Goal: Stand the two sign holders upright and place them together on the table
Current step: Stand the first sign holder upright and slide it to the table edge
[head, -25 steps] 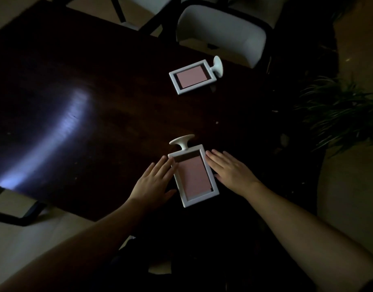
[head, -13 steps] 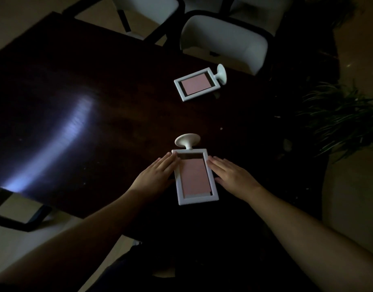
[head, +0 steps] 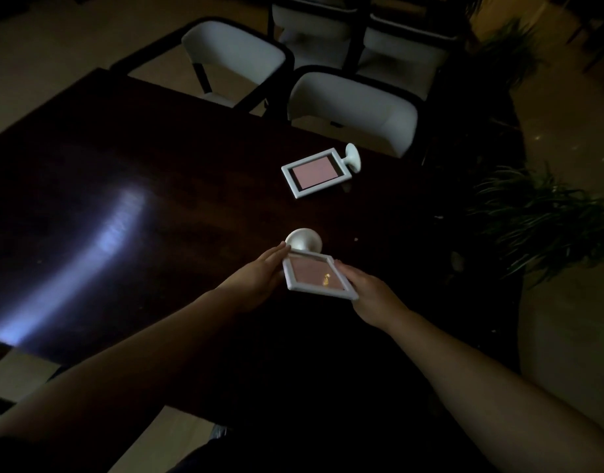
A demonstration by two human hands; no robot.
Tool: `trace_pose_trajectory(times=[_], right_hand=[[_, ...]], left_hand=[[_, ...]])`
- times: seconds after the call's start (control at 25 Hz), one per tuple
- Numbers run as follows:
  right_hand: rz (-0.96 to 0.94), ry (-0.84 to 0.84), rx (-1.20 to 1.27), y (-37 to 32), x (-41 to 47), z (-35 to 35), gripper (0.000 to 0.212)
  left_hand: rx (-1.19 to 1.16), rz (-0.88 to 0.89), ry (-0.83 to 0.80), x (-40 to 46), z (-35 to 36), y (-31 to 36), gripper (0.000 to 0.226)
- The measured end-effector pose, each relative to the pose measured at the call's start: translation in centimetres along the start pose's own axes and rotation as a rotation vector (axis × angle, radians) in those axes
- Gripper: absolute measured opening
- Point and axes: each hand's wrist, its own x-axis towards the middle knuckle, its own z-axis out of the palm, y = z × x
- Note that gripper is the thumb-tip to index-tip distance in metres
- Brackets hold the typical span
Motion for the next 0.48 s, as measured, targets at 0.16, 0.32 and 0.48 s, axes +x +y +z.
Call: trace_pose_trajectory(times=[0.16,0.32,0.48], right_hand=[[0.124,0.113,0.246,-0.6,1.3,-0.1,0.038],[0.167,0.177,0.186,-1.2,3.3,-0.4,0.030],[0.206,0.221,0.199,-1.5,4.9,-1.1,0.033]], left_hand=[[-0.068,-0.033,0.036,1.7,-1.1,0.7,0.060],[-0.186,-0.128,0.091,3.8,-1.5,1.3,0.058],[-0.252,-0.170,0.138,5.7,-1.7,1.6,0.046]])
